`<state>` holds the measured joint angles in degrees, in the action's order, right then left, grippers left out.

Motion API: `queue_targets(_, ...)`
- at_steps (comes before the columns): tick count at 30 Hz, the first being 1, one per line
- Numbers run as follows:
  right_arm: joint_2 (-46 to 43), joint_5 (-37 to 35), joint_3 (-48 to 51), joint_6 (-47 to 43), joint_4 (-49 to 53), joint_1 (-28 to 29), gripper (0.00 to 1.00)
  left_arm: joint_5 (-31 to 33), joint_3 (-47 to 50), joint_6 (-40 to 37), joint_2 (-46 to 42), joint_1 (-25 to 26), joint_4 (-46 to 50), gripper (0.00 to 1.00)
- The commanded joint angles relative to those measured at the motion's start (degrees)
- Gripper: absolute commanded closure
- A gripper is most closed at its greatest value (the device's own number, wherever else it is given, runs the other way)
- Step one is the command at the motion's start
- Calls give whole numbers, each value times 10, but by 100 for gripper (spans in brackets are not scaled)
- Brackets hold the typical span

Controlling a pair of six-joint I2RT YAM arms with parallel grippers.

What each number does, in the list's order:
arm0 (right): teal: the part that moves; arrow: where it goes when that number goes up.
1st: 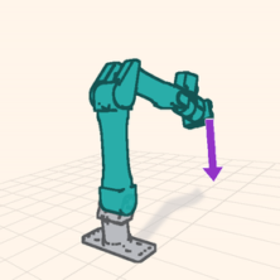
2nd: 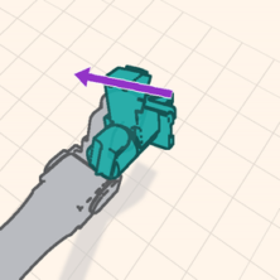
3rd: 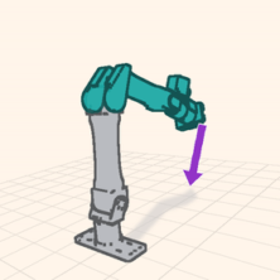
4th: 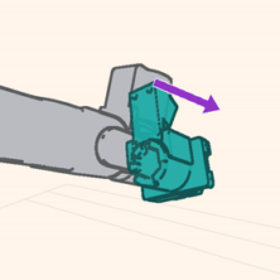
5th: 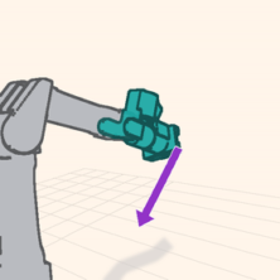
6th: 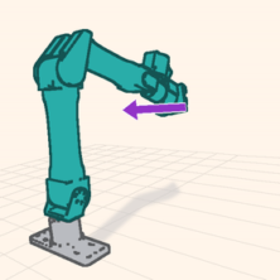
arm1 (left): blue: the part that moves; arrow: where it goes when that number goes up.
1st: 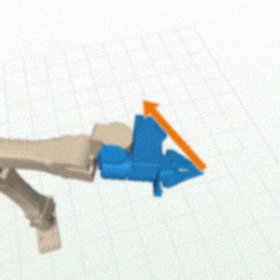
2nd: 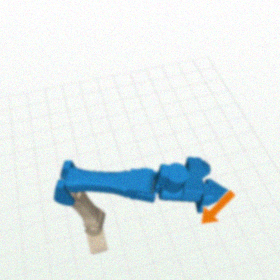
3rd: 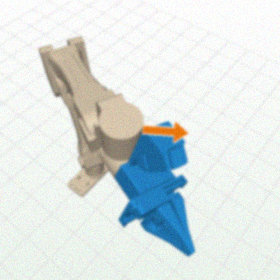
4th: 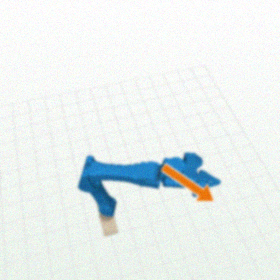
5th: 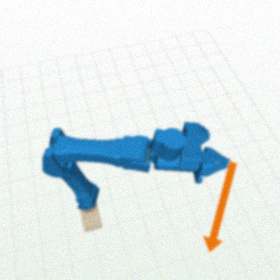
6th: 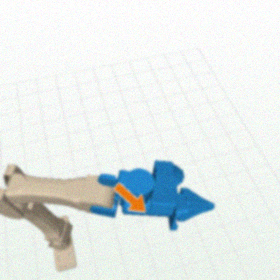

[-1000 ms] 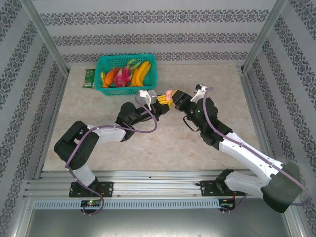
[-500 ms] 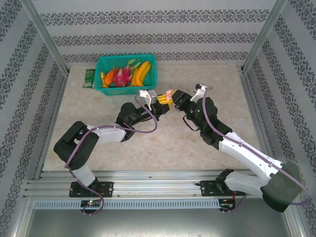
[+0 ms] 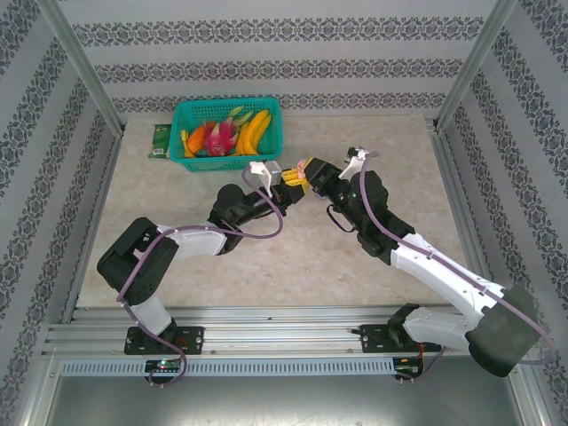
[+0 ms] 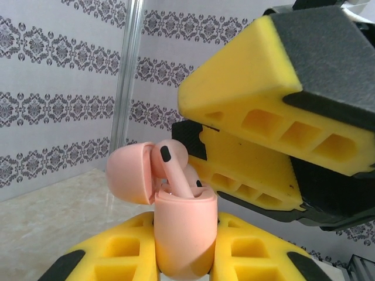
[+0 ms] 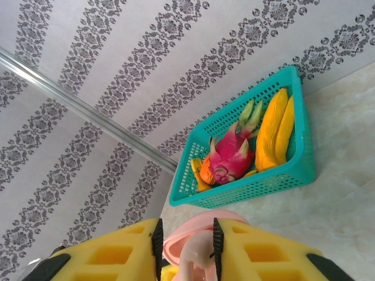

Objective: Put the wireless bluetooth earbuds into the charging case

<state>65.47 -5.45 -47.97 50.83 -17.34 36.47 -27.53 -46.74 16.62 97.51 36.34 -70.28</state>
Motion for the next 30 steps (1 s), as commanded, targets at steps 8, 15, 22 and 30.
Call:
queue_targets(8, 9, 23, -7, -6, 42, -5, 53, -1, 3, 9, 16, 17, -72, 100)
queue_targets(15, -23, 28, -7, -9, 76, -13, 49, -3, 35, -10, 25, 17, -84, 100)
queue_targets(22, -53, 45, -6, -28, 171, -16, 49, -6, 86, -42, 18, 17, -76, 100)
queue_targets(30, -23, 87, 13, -37, 218, -15, 52, -22, 113, -74, 2, 17, -41, 100)
